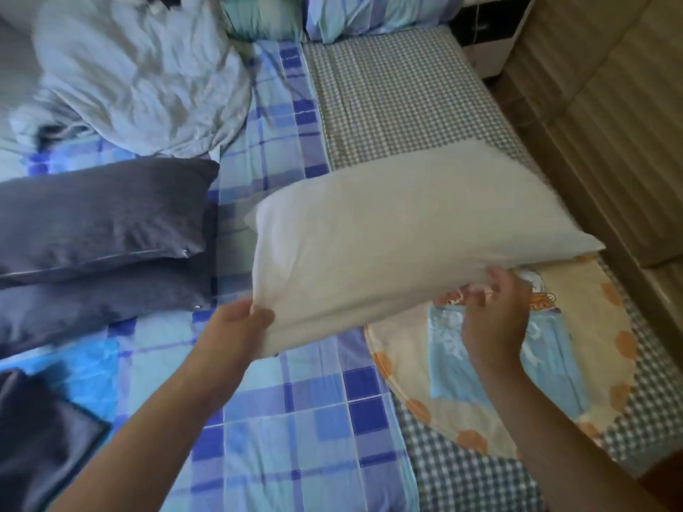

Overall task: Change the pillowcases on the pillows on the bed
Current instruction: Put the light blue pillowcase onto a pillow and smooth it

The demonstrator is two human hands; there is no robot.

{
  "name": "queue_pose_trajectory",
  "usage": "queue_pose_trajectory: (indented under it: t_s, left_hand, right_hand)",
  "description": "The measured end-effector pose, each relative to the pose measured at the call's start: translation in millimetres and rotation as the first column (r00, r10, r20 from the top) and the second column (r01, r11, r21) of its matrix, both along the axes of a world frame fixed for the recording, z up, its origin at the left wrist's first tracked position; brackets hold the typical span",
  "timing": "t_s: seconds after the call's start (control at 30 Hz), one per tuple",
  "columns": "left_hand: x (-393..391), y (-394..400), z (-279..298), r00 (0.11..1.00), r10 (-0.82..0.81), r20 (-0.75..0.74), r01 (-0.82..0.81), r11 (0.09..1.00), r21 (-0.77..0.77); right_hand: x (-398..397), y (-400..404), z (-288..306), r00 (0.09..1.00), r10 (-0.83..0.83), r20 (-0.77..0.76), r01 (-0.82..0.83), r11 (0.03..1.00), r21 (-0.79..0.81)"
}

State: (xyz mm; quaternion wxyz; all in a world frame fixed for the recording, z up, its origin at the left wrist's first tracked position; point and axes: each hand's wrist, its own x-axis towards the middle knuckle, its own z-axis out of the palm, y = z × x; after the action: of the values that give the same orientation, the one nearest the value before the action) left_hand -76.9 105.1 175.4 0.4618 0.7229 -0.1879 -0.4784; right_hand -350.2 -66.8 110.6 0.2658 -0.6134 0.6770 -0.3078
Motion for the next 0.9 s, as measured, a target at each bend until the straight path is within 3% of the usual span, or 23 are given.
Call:
queue_pose_trajectory:
  t_s: [0.07,0.1,0.13,0.2,0.23,0.27,0.3,0.37,0.43,0.53,0.57,0.67,0.73,0.77,0.83,0.9]
  left_hand:
    - [8.6,69.3,22.9,0.986,-0.159,0.051,0.147,0.973,0.180]
    - [18.2,103.6,18.9,0.952,-0.290,0.101,0.241,0.910,0.338]
    - [32.1,140.8,14.8,0.894,-0.433,0.114,0.310,0.782,0.540]
    - [57.4,203.4,-9.6,0.790,-0.612,-0.026,0.316,0.371,0.873]
    - [71.2,225.4,-33.7,0.758,-0.652,-0.026,0.257,0.262,0.930]
    - [80.1,235.4,-49.7,0.748,-0.663,0.032,0.185,0.256,0.949]
    - [81.3,231.4,-61.2,0.752,-0.649,0.118,0.124,0.315,0.941]
    - [70.7,205.4,-82.3,0.804,-0.474,0.360,0.000,0.605,0.797]
    - [55.5,171.4,-100.0,0.792,-0.384,0.475,-0.044,0.740,0.671]
    - [29.0,131.4,-123.6,0.736,-0.492,0.465,0.065,0.735,0.675]
    - [22.9,120.8,-127.9,0.719,-0.521,0.459,0.072,0.713,0.697]
    - [8.1,93.0,-121.9,0.669,-0.458,0.586,-0.006,0.784,0.620]
    - [-4.0,80.0,-110.4,0.612,-0.398,0.683,-0.004,0.863,0.506]
    - [-11.6,76.0,-103.7,0.603,-0.375,0.705,0.013,0.888,0.461]
    - [-29.9,70.4,-91.8,0.598,-0.331,0.730,0.033,0.920,0.390]
    - [-52.9,71.0,-93.7,0.608,-0.418,0.674,0.113,0.887,0.448]
  right_hand:
    - [-0.8,13.3,22.8,0.998,0.003,-0.068,-0.021,0.964,-0.264]
    - [1.8,19.2,31.8,0.993,0.024,-0.119,-0.062,0.943,-0.326]
    - [5.9,24.9,34.4,0.982,0.070,-0.174,-0.128,0.928,-0.350]
    - [19.8,34.7,32.4,0.942,0.206,-0.266,-0.287,0.904,-0.318]
    - [28.2,37.3,29.9,0.919,0.261,-0.295,-0.343,0.899,-0.273]
    - [35.2,34.1,24.5,0.897,0.302,-0.324,-0.380,0.900,-0.214]
    - [40.2,25.8,17.2,0.878,0.328,-0.347,-0.393,0.910,-0.135]
    - [45.2,1.1,-3.4,0.831,0.376,-0.410,-0.379,0.922,0.078]
    - [43.4,-20.8,-24.7,0.809,0.402,-0.429,-0.275,0.904,0.329]
    - [34.1,-28.5,-47.8,0.904,0.304,-0.299,-0.048,0.769,0.637]
    - [36.6,-23.0,-51.2,0.915,0.320,-0.247,-0.072,0.731,0.678]
    - [60.9,17.8,-38.0,0.761,0.578,-0.294,-0.235,0.668,0.706]
    - [69.0,50.5,-11.5,0.742,0.657,-0.137,-0.380,0.580,0.720]
    - [60.7,61.7,4.3,0.776,0.630,-0.031,-0.415,0.548,0.726]
    - [26.9,59.2,15.7,0.841,0.534,-0.084,-0.338,0.640,0.690]
    - [-28.9,45.1,-9.4,0.811,0.495,-0.311,-0.157,0.697,0.699]
